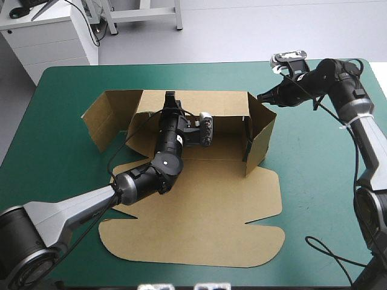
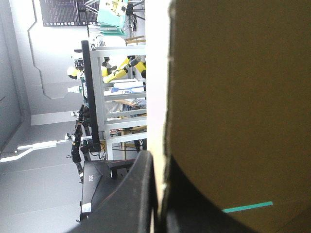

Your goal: Fold the box

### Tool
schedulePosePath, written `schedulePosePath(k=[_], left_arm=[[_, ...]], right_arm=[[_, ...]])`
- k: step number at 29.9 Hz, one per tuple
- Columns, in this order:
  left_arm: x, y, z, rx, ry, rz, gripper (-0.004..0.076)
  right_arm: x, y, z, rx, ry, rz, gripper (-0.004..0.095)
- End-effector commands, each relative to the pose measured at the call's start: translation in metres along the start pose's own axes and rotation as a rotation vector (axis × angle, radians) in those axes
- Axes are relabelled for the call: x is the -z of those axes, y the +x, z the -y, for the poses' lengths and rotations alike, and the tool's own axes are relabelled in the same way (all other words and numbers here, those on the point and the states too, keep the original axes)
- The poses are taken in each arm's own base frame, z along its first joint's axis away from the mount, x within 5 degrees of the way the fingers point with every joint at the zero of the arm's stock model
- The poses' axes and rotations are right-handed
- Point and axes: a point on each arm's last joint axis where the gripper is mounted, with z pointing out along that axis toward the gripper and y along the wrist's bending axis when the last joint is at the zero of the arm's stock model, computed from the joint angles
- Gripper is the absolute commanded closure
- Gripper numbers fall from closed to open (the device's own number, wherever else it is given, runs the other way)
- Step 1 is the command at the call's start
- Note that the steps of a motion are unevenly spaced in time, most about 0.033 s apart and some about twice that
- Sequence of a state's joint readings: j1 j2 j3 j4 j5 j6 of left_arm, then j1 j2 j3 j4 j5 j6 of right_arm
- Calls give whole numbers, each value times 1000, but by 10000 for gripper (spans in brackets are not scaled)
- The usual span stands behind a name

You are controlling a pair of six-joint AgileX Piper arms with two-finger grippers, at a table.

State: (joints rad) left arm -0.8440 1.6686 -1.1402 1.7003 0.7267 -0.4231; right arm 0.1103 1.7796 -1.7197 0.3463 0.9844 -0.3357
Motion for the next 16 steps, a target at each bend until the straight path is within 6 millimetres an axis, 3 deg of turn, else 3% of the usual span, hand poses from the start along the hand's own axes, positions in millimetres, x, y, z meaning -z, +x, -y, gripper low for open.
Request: schedulePosePath(k=[1,9,16], left_arm=[[12,0,-29,-31,-132,34,731],[12,-1,-29,-35,-130,37,731],[12,-1,-29,-33,-128,38,731]], right_arm=[[29,-8,-5,8,-2,64,926],[30,10,-16,67,-125,-125,926],[35,13,-27,69,-219,-116,925]])
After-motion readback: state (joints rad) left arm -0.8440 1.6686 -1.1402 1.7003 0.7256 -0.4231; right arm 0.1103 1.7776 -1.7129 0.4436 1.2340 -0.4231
